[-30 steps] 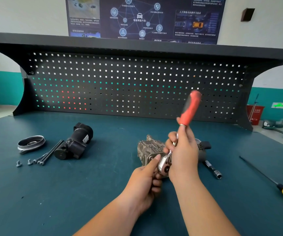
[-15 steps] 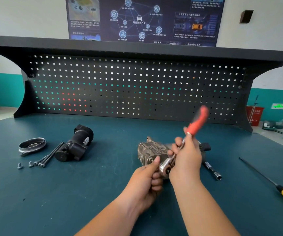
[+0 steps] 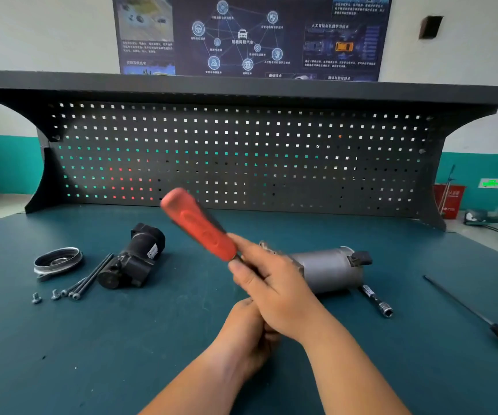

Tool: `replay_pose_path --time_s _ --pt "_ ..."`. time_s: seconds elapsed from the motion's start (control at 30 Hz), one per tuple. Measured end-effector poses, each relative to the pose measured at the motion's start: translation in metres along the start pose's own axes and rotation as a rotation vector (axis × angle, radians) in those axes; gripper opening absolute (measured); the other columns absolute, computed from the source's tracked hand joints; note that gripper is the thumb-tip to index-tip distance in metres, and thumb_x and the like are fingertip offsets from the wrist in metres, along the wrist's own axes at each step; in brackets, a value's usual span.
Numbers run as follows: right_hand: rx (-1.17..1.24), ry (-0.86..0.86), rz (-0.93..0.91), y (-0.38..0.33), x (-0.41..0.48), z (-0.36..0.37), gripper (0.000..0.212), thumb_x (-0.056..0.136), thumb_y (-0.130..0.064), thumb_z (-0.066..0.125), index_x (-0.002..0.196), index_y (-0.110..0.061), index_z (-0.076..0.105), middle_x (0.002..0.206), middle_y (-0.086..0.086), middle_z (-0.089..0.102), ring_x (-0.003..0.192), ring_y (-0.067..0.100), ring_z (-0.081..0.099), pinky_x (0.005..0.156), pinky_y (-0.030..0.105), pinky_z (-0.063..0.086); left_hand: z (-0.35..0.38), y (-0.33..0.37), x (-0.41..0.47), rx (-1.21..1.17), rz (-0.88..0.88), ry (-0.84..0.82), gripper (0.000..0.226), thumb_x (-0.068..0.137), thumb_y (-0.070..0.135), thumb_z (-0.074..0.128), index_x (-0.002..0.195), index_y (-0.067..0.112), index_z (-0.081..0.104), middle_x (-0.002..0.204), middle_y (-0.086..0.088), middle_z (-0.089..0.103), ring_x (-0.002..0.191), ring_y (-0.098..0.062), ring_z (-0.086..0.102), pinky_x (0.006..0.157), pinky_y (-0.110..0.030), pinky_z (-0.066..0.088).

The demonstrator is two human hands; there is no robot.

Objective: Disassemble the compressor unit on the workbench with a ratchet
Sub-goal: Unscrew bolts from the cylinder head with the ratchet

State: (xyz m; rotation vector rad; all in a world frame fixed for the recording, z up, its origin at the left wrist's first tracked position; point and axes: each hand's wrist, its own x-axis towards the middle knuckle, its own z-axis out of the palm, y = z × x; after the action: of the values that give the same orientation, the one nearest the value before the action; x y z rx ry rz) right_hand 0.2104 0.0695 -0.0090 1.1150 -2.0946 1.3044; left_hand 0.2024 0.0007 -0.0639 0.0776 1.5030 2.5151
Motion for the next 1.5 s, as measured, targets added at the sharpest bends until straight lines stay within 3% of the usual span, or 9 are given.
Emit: replay_pose_path --time_s 0.23,0.33,0.43,0.53,0.67,0.87,1.07,1.27,1.5 --pt "0.767 0.961 0.465 0.010 0.006 -0.014 0.018 0.102 -0.020 0.036 0.097 -0.025 0.053 0.047 -0.012 0.041 0.035 0.002 0.029 0.037 0.015 0.031 0.005 0.006 0.000 -0.050 -0.019 0.005 0.042 0.092 0.029 0.054 0.054 0.019 0.039 0.042 0.008 0.031 0.032 -0.002 0.024 0.033 -0.013 0.018" --pt "0.989 1.126 0.605 0.014 0.005 -0.019 0.020 0.102 -0.021 0.035 0.095 -0.025 0.054 0.049 -0.010 0.039 0.032 0.002 0.029 0.035 0.012 0.031 0.004 0.005 0.002 -0.023 -0.001 0.009 0.045 0.090 0.032 0.056 0.050 0.021 0.038 0.042 0.007 0.032 0.034 -0.004 0.024 0.033 -0.014 0.019" --pt "0.807 0.947 0.462 0.011 0.008 -0.014 0.022 0.102 -0.021 0.036 0.099 -0.026 0.056 0.047 -0.013 0.038 0.035 0.002 0.027 0.037 0.015 0.030 0.002 0.004 0.003 0.007 -0.025 0.027 0.046 0.087 0.034 0.060 0.047 0.022 0.041 0.044 0.006 0.034 0.035 -0.005 0.025 0.034 -0.014 0.019" --pt "0.502 0.498 0.207 0.006 0.007 -0.008 0.021 0.100 -0.020 0.043 0.112 -0.031 0.056 0.052 -0.012 0.038 0.041 0.000 0.030 0.042 0.014 0.030 -0.005 -0.001 0.007 0.063 -0.026 0.019 0.042 0.089 0.026 0.058 0.051 0.019 0.040 0.044 0.005 0.035 0.034 -0.005 0.027 0.033 -0.014 0.019" --pt "-0.097 -0.017 -0.024 0.009 -0.003 0.002 0.035 0.090 -0.043 0.042 0.124 -0.049 0.049 0.087 -0.023 0.065 0.080 -0.003 0.059 0.078 0.020 0.047 -0.002 0.001 0.003 -0.021 0.051 -0.041 0.014 0.066 0.025 0.054 0.065 0.015 0.064 0.060 -0.002 0.052 0.052 -0.008 0.046 0.054 -0.023 0.031" --pt "0.373 0.525 0.142 0.004 0.004 0.000 0.017 0.097 -0.024 0.043 0.106 -0.032 0.055 0.055 -0.013 0.046 0.044 0.001 0.036 0.045 0.016 0.034 -0.002 0.004 0.001 0.031 -0.015 -0.015 0.043 0.093 0.015 0.049 0.051 0.020 0.038 0.041 0.008 0.027 0.033 -0.004 0.022 0.034 -0.015 0.018" --pt "1.012 1.130 0.607 0.013 0.006 -0.020 0.019 0.102 -0.020 0.036 0.100 -0.023 0.054 0.052 -0.008 0.039 0.032 0.002 0.030 0.034 0.014 0.030 0.001 0.007 0.000 0.016 -0.015 -0.029 0.036 0.067 0.041 0.064 0.055 0.019 0.038 0.042 0.008 0.029 0.034 -0.004 0.023 0.033 -0.015 0.021" --pt "0.682 0.804 0.375 0.007 0.010 -0.015 0.022 0.102 -0.019 0.036 0.101 -0.023 0.057 0.048 -0.013 0.038 0.037 0.002 0.028 0.038 0.015 0.029 -0.001 0.007 -0.003 0.131 -0.070 0.000 0.042 0.065 0.047 0.069 0.045 0.023 0.042 0.044 0.006 0.033 0.035 -0.007 0.028 0.034 -0.015 0.020" --pt "0.139 0.151 0.026 0.007 0.000 -0.006 0.035 0.094 -0.024 0.041 0.119 -0.048 0.046 0.059 -0.012 0.042 0.056 0.003 0.038 0.057 0.019 0.037 -0.002 0.006 -0.003 0.082 -0.024 -0.016 0.043 0.094 0.008 0.040 0.052 0.018 0.040 0.043 0.005 0.034 0.034 -0.003 0.027 0.033 -0.014 0.020"
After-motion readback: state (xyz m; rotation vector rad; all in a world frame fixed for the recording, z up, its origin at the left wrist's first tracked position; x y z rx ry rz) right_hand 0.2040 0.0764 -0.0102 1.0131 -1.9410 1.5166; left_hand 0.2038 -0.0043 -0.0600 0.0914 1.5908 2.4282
